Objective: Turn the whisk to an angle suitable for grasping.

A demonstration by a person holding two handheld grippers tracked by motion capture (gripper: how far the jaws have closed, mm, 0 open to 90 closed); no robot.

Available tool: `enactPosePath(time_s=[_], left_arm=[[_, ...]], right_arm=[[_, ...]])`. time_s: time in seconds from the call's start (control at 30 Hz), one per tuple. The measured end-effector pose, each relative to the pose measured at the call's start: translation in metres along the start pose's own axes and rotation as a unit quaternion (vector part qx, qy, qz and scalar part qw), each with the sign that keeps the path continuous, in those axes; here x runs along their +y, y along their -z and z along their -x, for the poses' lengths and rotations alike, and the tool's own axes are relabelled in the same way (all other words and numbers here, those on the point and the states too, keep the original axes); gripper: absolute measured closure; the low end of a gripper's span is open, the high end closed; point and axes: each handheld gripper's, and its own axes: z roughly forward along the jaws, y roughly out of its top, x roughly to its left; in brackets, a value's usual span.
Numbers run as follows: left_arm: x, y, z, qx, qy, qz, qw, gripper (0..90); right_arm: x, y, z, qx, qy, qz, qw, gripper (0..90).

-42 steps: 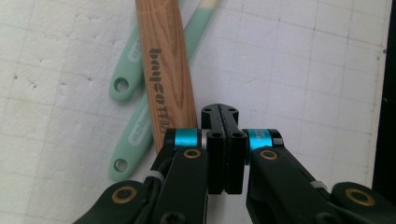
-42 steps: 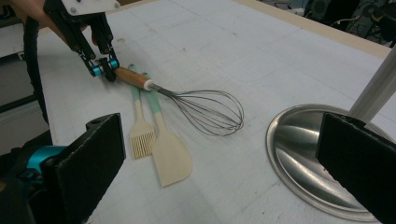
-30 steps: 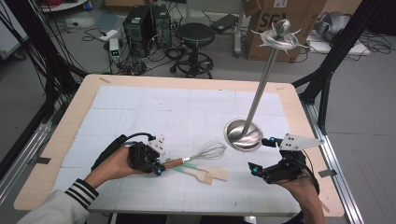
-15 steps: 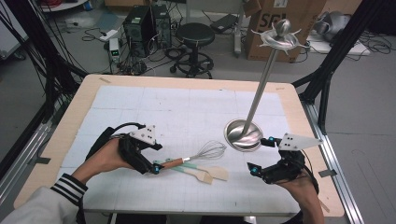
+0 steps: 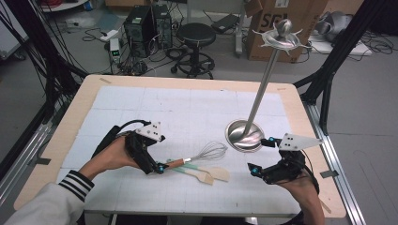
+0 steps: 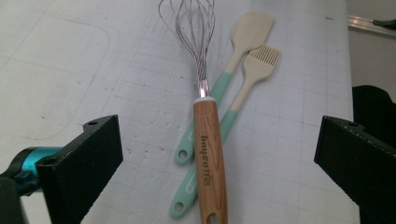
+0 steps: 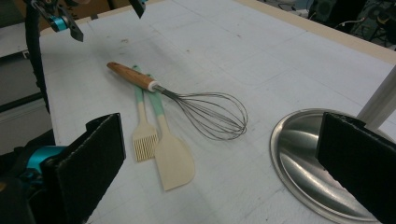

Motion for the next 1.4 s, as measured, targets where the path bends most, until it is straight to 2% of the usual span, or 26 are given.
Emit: enactPosePath(time_s=[0.1, 0.37, 0.7, 0.87, 0.9, 1.13, 1.3, 1.33, 1.4], left_arm=[[0.000, -0.010, -0.003, -0.005, 0.006, -0.018, 0.9998, 1.6], [-0.002, -0.029, -0.009, -0.006, 0.004, -0.029, 0.9995, 1.7], [-0.006, -0.049, -0.006, -0.025, -0.006, -0.041, 0.9988, 1.9], [-0.008, -0.058, -0.007, -0.023, -0.005, -0.056, 0.9981, 4.8], [-0.008, -0.058, -0.007, -0.025, -0.002, -0.056, 0.9981, 7.9], [-0.009, -0.063, -0.007, -0.030, 0.000, -0.066, 0.9973, 11.2], [-0.009, -0.063, -0.006, -0.030, -0.001, -0.073, 0.9969, 22.3], [-0.009, -0.063, -0.005, -0.034, -0.001, -0.073, 0.9967, 26.9], [-0.009, -0.062, -0.004, -0.040, -0.004, -0.076, 0.9963, 28.9]], right_arm=[[0.001, -0.001, 0.000, 0.001, 0.001, 0.001, 1.0000, 0.1], [0.000, -0.003, 0.001, 0.004, 0.001, 0.000, 1.0000, 0.1], [0.000, -0.002, 0.000, 0.002, 0.002, -0.001, 1.0000, 0.1], [0.000, -0.003, -0.001, 0.003, 0.004, -0.003, 1.0000, 0.1], [0.000, -0.002, -0.001, 0.001, 0.004, -0.004, 1.0000, 0.1], [0.001, -0.001, 0.000, 0.002, 0.005, -0.001, 1.0000, 0.1], [0.001, -0.003, 0.000, 0.002, 0.004, -0.004, 1.0000, 0.1], [0.001, -0.003, 0.000, 0.003, 0.005, -0.004, 1.0000, 0.1], [0.001, -0.004, 0.000, 0.003, 0.006, -0.004, 1.0000, 0.1]])
